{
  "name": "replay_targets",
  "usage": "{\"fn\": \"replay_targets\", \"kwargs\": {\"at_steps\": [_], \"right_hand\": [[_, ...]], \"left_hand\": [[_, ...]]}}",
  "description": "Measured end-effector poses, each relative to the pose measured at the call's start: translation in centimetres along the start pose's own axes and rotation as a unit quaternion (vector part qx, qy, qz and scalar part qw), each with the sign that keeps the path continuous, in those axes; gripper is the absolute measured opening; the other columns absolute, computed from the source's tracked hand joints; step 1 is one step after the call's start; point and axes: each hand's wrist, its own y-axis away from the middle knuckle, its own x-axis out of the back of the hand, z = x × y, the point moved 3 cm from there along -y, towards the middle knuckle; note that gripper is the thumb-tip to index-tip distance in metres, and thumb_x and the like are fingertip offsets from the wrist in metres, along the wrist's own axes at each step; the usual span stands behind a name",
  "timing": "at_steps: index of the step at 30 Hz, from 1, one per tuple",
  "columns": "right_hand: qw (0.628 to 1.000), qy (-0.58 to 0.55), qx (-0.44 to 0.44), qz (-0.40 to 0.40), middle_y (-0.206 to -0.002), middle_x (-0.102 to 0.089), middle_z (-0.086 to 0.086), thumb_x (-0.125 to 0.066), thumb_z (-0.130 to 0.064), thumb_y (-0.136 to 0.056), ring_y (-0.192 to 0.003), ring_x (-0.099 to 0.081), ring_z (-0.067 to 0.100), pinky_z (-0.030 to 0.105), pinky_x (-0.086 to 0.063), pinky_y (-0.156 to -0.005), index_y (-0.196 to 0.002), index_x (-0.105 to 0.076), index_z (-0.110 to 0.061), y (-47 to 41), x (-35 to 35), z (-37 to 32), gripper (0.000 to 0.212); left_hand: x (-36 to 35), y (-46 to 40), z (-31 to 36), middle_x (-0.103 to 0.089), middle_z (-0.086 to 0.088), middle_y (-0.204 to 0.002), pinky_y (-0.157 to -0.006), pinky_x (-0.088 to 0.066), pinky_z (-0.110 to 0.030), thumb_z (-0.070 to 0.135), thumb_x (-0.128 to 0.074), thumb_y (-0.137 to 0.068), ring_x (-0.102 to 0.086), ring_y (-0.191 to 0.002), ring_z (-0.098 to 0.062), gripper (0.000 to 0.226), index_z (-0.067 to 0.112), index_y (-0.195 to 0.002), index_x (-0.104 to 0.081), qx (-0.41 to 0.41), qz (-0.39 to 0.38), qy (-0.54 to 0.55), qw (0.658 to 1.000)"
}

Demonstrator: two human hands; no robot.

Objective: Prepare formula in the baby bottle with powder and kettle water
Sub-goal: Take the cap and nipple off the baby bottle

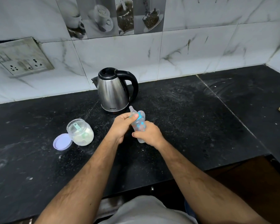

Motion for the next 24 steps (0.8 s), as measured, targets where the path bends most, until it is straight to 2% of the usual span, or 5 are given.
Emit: {"fn": "replay_targets", "kwargs": {"at_steps": [3, 5, 10, 17, 24], "right_hand": [[0.997, 0.071, 0.004, 0.040, -0.078, -0.064, -0.008, -0.071, -0.032, -0.072, -0.075, -0.059, 0.014, 0.030, -0.047, -0.067, -0.083, -0.056, -0.025, 0.1, -1.0, -0.6, 0.019], [0.998, 0.054, -0.003, 0.035, -0.077, -0.064, -0.008, -0.070, -0.036, -0.068, -0.074, -0.061, 0.014, 0.029, -0.045, -0.062, -0.087, -0.059, -0.024, 0.0, -1.7, -0.6, 0.026], [0.999, 0.035, -0.011, 0.033, -0.077, -0.066, -0.008, -0.065, -0.044, -0.062, -0.073, -0.063, 0.010, 0.024, -0.042, -0.058, -0.085, -0.061, -0.026, -0.4, -1.6, -0.5, 0.030], [0.999, 0.005, -0.012, 0.034, -0.081, -0.062, -0.011, -0.076, -0.032, -0.075, -0.079, -0.059, 0.009, 0.028, -0.045, -0.071, -0.075, -0.051, -0.032, -0.3, -0.1, -0.1, 0.025], [1.000, -0.017, 0.017, 0.017, -0.098, -0.068, -0.009, -0.078, -0.042, -0.070, -0.091, -0.064, 0.011, 0.034, -0.054, -0.083, -0.108, -0.059, -0.026, -0.4, -1.5, 0.3, 0.046]], "left_hand": [[-0.7, -0.1, 0.2, -0.071, -0.011, -0.086, -0.069, -0.056, -0.031, 0.024, -0.078, -0.081, -0.068, -0.076, -0.019, 0.028, 0.002, -0.096, -0.067, -0.008, 0.068, 0.009, 0.998], [-1.0, -0.2, 0.3, -0.069, -0.013, -0.090, -0.078, -0.059, -0.038, 0.027, -0.078, -0.082, -0.068, -0.082, -0.021, 0.035, 0.001, -0.102, -0.065, 0.000, 0.067, 0.007, 0.998], [-1.1, 0.5, 0.8, -0.068, -0.002, -0.085, -0.075, -0.054, -0.028, 0.041, -0.064, -0.089, -0.064, -0.079, -0.014, 0.033, 0.009, -0.098, -0.061, 0.018, -0.039, 0.062, 0.997], [1.3, 0.6, -0.5, -0.071, -0.001, -0.117, -0.112, -0.035, -0.048, 0.024, -0.056, -0.097, -0.060, -0.116, -0.020, 0.026, 0.023, -0.119, -0.067, 0.010, -0.056, 0.036, 0.998], [2.2, 0.5, -0.1, -0.072, -0.010, -0.114, -0.111, -0.035, -0.058, 0.042, -0.077, -0.069, -0.061, -0.119, -0.031, 0.049, 0.017, -0.110, -0.072, 0.023, -0.049, -0.016, 0.998]]}}
